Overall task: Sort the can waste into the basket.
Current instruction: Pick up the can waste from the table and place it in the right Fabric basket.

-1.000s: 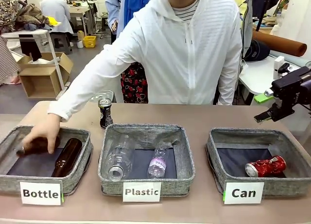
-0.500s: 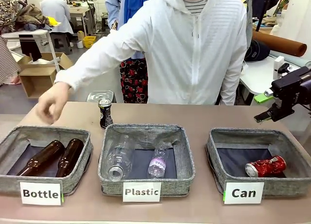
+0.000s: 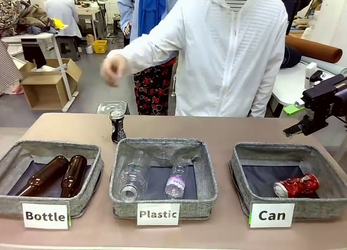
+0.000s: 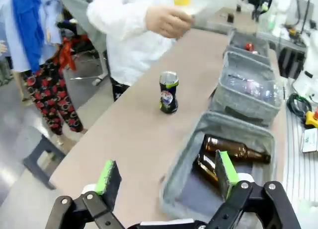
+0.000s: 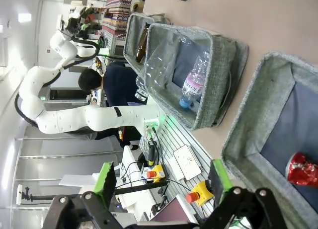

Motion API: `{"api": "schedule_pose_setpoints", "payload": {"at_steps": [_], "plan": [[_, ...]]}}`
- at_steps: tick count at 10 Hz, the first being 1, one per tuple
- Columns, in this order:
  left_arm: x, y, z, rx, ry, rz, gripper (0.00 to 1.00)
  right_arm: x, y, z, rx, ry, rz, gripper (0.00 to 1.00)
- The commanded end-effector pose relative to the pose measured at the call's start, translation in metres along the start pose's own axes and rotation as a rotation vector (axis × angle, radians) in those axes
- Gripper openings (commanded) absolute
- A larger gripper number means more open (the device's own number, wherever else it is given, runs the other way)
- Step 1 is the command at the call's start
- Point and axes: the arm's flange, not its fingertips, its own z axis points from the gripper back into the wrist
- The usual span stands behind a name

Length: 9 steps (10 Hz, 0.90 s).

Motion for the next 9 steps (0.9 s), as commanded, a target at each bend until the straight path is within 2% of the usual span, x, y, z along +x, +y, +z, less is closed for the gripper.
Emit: {"api": "schedule_pose_setpoints", "payload": {"at_steps": [1,2,4,6,8,9], "plan": [[0.029,0.031,-0.089,-0.135,0.136,-0.043,1.00,0.001,0.000,0.004,0.005,0.005,0.020,1.00],[0.039,0.047,-0.135,-0.162,0.218,-0.068,1.00,0.001,0.000,0.004,0.005,0.005,0.020,1.00],[0.046,0.074,-0.204,-0.272,0.293,-0.137,1.00,0.001,0.000,0.004,0.005,0.005,0.020,1.00],[0.035,0.095,-0.265,-0.343,0.311,-0.151,1.00,0.001,0.000,0.004,0.005,0.005,0.020,1.00],[0.013,0.106,-0.312,-0.348,0.338,-0.165,1.00,0.001,0.000,0.004,0.005,0.005,0.020,1.00],[0.002,0.108,-0.330,-0.428,0.304,-0.179,1.00,0.001,0.000,0.004,0.005,0.005,0.020,1.00]]}}
